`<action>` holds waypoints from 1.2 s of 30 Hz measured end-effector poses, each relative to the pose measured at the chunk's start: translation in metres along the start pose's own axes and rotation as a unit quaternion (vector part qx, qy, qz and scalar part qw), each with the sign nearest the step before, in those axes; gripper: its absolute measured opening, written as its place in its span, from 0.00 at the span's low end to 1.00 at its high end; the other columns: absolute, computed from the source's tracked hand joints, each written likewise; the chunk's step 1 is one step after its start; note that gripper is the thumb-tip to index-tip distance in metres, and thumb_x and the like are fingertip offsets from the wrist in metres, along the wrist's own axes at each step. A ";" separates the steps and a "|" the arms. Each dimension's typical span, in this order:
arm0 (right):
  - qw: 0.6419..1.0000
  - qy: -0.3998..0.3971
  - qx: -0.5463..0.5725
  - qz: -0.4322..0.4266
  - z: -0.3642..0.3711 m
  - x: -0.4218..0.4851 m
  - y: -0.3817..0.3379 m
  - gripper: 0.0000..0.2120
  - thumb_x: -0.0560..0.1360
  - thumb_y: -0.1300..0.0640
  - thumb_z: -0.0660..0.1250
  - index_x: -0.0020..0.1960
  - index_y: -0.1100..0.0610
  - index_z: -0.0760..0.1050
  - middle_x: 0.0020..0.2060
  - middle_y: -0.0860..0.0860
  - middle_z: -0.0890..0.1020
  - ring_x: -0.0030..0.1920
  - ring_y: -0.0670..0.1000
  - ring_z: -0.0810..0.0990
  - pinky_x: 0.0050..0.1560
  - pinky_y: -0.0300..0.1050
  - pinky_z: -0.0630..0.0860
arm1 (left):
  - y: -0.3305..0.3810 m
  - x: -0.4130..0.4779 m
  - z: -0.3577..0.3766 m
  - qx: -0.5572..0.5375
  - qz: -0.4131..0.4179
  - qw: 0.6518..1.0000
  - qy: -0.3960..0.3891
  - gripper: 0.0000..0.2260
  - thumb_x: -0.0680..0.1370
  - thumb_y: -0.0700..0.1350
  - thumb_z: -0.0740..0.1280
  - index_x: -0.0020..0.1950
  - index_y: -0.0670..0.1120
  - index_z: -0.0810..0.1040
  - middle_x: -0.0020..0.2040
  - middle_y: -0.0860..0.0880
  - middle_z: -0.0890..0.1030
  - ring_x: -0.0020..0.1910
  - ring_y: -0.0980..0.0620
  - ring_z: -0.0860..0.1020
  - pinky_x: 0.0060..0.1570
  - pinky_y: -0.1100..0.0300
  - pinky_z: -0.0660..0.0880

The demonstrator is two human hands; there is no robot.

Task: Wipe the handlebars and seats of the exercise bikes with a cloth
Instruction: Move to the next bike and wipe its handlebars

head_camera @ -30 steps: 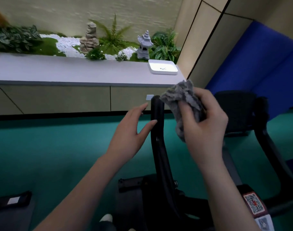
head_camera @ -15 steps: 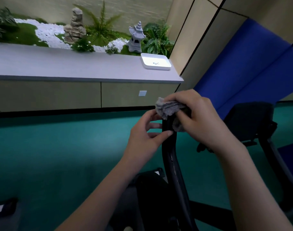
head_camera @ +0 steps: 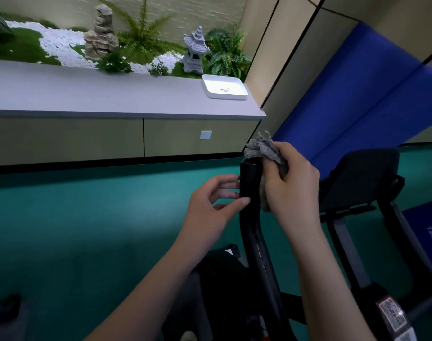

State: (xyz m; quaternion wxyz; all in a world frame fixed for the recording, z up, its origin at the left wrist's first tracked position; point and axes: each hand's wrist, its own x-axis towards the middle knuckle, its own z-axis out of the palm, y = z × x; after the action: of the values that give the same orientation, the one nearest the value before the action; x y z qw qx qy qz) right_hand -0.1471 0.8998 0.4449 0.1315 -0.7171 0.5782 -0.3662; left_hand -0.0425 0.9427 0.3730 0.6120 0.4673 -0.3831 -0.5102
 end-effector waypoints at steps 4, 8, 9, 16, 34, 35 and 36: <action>0.999 0.032 -0.033 -0.007 0.008 -0.007 -0.002 0.10 0.77 0.65 0.61 0.55 0.60 0.77 0.43 0.55 0.78 0.46 0.55 0.76 0.46 0.43 0.68 | 0.002 0.002 -0.001 0.010 -0.001 1.000 -0.006 0.16 0.69 0.31 0.72 0.51 0.47 0.77 0.45 0.52 0.81 0.37 0.62 0.78 0.43 0.67 0.77; 0.997 0.071 -0.042 0.006 0.009 -0.033 0.002 0.07 0.77 0.65 0.62 0.52 0.63 0.77 0.41 0.53 0.75 0.41 0.52 0.73 0.42 0.37 0.62 | 0.002 0.003 -0.002 0.013 -0.004 1.000 -0.008 0.17 0.69 0.31 0.73 0.54 0.45 0.78 0.47 0.49 0.82 0.39 0.60 0.79 0.49 0.60 0.77; 0.997 0.068 -0.038 0.012 0.008 -0.042 0.004 0.06 0.77 0.64 0.63 0.51 0.64 0.77 0.40 0.54 0.75 0.40 0.52 0.73 0.41 0.38 0.63 | 0.002 0.002 -0.002 0.014 -0.004 1.000 -0.008 0.17 0.69 0.32 0.73 0.55 0.44 0.78 0.48 0.48 0.82 0.40 0.59 0.79 0.49 0.59 0.77; 0.996 0.068 -0.061 -0.002 -0.011 -0.071 0.008 0.05 0.74 0.65 0.69 0.49 0.64 0.81 0.36 0.52 0.78 0.33 0.47 0.74 0.36 0.29 0.67 | 0.002 0.004 -0.003 0.015 0.001 1.000 -0.013 0.18 0.69 0.33 0.73 0.57 0.40 0.77 0.51 0.43 0.82 0.42 0.55 0.80 0.54 0.59 0.77; 0.988 0.127 -0.029 -0.080 0.003 -0.070 0.006 0.11 0.69 0.72 0.70 0.51 0.66 0.80 0.48 0.56 0.80 0.48 0.48 0.79 0.55 0.28 0.70 | 0.003 -0.002 -0.012 -0.045 -0.048 0.996 -0.054 0.12 0.73 0.32 0.68 0.55 0.42 0.78 0.50 0.46 0.82 0.45 0.54 0.81 0.48 0.57 0.80; 0.989 0.115 -0.027 -0.084 0.005 -0.070 0.004 0.12 0.69 0.72 0.69 0.51 0.66 0.80 0.47 0.56 0.80 0.48 0.49 0.79 0.55 0.29 0.71 | 0.003 -0.002 -0.012 -0.049 -0.050 0.996 -0.054 0.12 0.73 0.31 0.68 0.55 0.42 0.78 0.50 0.47 0.82 0.46 0.53 0.81 0.48 0.57 0.80; 0.991 0.097 -0.027 -0.084 0.007 -0.074 0.003 0.12 0.68 0.73 0.69 0.51 0.66 0.81 0.47 0.56 0.80 0.48 0.49 0.79 0.54 0.30 0.72 | 0.003 -0.002 -0.013 -0.048 -0.049 0.996 -0.054 0.12 0.73 0.31 0.67 0.54 0.43 0.78 0.51 0.47 0.82 0.46 0.53 0.81 0.48 0.59 0.80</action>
State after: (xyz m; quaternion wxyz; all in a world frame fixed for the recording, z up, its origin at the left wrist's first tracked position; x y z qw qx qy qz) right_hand -0.1490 0.9662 0.4104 0.0240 -0.7275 0.5356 -0.4281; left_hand -0.0299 0.9472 0.3728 0.5861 0.4271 -0.3671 -0.5824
